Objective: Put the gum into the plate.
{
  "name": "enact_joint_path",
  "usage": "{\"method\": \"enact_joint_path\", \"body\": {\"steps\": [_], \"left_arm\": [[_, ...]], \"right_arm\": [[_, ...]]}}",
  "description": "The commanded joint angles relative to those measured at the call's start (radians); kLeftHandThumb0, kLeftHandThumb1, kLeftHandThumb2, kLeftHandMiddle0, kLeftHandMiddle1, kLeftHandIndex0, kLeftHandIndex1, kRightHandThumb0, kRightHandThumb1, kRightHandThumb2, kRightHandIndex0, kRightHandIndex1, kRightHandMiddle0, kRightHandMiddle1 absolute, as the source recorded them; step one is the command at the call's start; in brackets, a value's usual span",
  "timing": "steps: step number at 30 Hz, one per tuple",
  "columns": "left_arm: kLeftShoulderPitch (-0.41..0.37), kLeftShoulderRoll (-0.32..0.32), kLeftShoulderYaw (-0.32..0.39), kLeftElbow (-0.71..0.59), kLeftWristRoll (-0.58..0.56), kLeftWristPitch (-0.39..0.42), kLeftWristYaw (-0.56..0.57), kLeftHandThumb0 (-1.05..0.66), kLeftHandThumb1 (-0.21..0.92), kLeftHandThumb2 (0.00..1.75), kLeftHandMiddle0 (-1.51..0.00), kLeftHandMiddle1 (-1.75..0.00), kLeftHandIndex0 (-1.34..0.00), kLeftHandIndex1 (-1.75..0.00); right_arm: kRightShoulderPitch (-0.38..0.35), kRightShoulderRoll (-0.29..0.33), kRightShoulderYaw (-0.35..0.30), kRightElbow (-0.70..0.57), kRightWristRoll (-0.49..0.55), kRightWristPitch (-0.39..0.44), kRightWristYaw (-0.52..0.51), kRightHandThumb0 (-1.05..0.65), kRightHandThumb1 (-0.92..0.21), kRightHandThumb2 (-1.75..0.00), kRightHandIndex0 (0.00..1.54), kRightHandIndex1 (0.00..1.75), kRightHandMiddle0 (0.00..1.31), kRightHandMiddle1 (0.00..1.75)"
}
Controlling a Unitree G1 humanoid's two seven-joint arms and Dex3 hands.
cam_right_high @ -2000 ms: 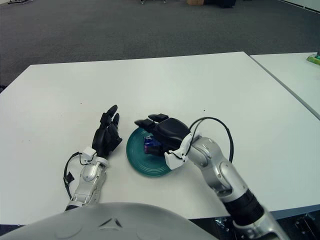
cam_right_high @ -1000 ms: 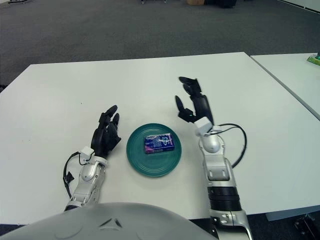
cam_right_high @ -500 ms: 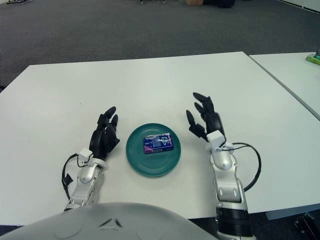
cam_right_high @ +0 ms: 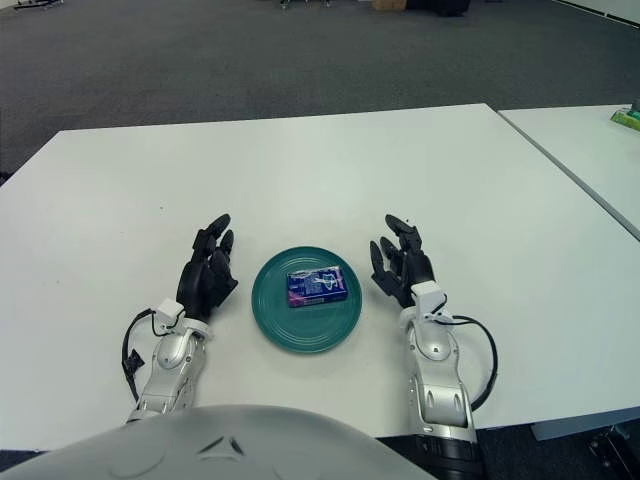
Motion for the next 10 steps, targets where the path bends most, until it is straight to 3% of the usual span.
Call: {"method": "enact_joint_path", "body": {"steps": [1, 10], "left_arm": [[0.026, -0.008, 0.012, 0.030, 0.005, 0.023, -0.001, -0.87, 0.92, 0.94, -0.26, -0.01, 0.00, -0.70], [0.028, -0.011, 0.013, 0.012, 0.007, 0.044, 0.008, -0.87, 0.92, 0.96, -0.25, 0.00, 0.00, -0.67]], "right_arm": [[-0.002, 0.016, 0.008, 0.007, 0.009, 0.049, -0.013, -0.61, -0.92, -0.70, 0.34, 0.01, 0.00, 0.45], [-0.008, 0.035, 0.022, 0.061, 0.006, 0.029, -0.032, -0.63, -0.92, -0.73, 0.35, 0.01, 0.00, 0.44]]}}
